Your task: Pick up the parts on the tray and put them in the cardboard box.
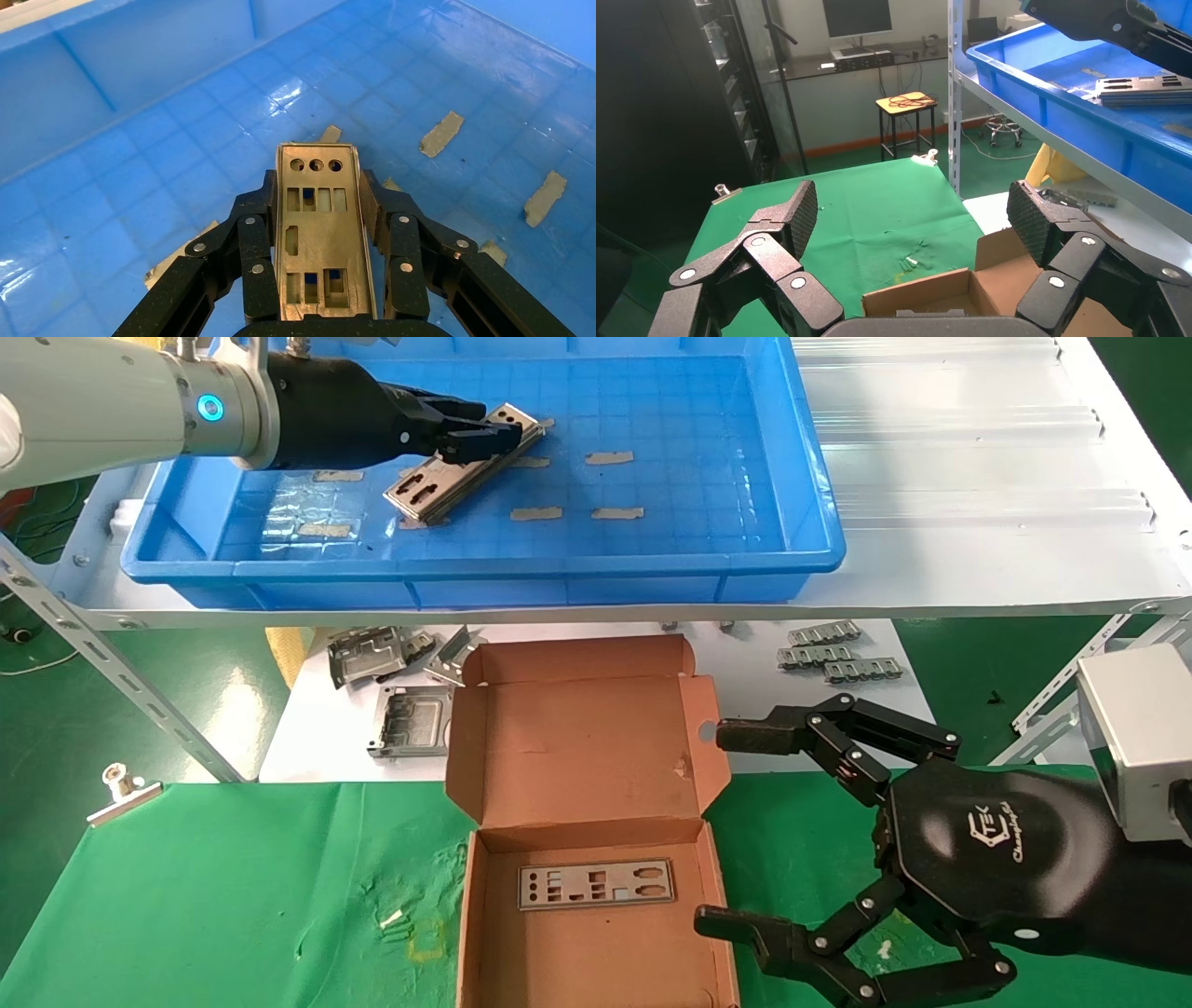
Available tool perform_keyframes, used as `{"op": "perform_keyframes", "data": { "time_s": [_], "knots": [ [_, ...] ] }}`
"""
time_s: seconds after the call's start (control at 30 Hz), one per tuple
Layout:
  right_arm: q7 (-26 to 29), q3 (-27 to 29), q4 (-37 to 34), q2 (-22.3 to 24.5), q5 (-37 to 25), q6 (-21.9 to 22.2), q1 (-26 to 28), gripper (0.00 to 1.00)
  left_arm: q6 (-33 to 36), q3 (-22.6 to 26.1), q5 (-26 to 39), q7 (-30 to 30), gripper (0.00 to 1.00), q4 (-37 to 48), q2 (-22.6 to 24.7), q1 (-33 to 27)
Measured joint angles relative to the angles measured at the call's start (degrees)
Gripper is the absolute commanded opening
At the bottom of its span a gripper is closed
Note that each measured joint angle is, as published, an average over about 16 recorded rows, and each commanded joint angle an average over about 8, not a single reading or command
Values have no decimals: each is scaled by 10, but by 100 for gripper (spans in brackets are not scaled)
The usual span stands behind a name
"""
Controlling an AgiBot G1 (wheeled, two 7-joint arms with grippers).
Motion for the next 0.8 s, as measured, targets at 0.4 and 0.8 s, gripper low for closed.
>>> {"op": "perform_keyframes", "data": {
  "time_s": [0.4, 0.8],
  "knots": [
    [0, 0, 0, 0, 0, 0, 0, 100, 20, -8, -12, 5, 0, 1, -9, -15],
    [0, 0, 0, 0, 0, 0, 0, 100, 129, -31, -48, 41, 0, -21, -42, -28]
  ]
}}
